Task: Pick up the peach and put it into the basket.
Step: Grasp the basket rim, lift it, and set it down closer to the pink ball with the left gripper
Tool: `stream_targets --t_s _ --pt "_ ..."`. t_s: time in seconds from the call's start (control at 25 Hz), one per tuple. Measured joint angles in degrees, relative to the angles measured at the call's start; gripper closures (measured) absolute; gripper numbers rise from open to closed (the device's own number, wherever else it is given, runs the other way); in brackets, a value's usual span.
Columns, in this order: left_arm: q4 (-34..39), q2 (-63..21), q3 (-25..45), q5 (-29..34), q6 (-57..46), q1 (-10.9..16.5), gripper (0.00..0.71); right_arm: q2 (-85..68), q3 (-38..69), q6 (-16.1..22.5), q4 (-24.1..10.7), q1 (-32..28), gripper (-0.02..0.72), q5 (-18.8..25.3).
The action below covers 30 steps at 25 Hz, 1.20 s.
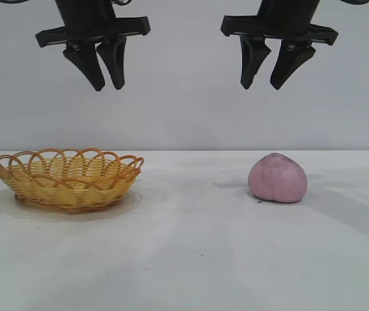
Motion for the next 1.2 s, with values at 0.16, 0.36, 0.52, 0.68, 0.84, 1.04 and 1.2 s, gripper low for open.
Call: stream_targets --t_s 0.16,0.36,0.52,0.68,0.84,1.04,1.2 --pt "0.0 0.0 0.0 0.0 0.0 0.0 0.436 0.0 0.0 0.0 0.0 0.0 0.321 0.12" --pt "0.0 0.0 0.0 1.19 0.0 0.0 0.436 0.0 0.0 0.0 0.0 0.0 0.321 0.46" --pt "-0.86 0.0 0.0 4.24 1.91 0.85 0.436 0.0 0.0 0.0 0.0 0.0 0.321 2.09" --pt "-9.25 -0.51 1.19 6.87 8.71 6.64 0.436 0.0 0.0 0.0 -0.11 -0.35 0.321 4.49" --pt "-20.33 -1.94 5.36 11.49 21.39 15.6 0.436 0.0 0.0 -0.11 0.43 -2.2 0.321 6.51" --pt "-17.64 -2.04 11.77 12.75 24.3 18.65 0.436 0.0 0.0 -1.12 2.42 -3.19 0.321 7.27" --pt "-17.02 -0.36 13.33 12.01 24.45 18.65 0.436 0.0 0.0 -1.94 3.67 -3.27 0.321 7.35"
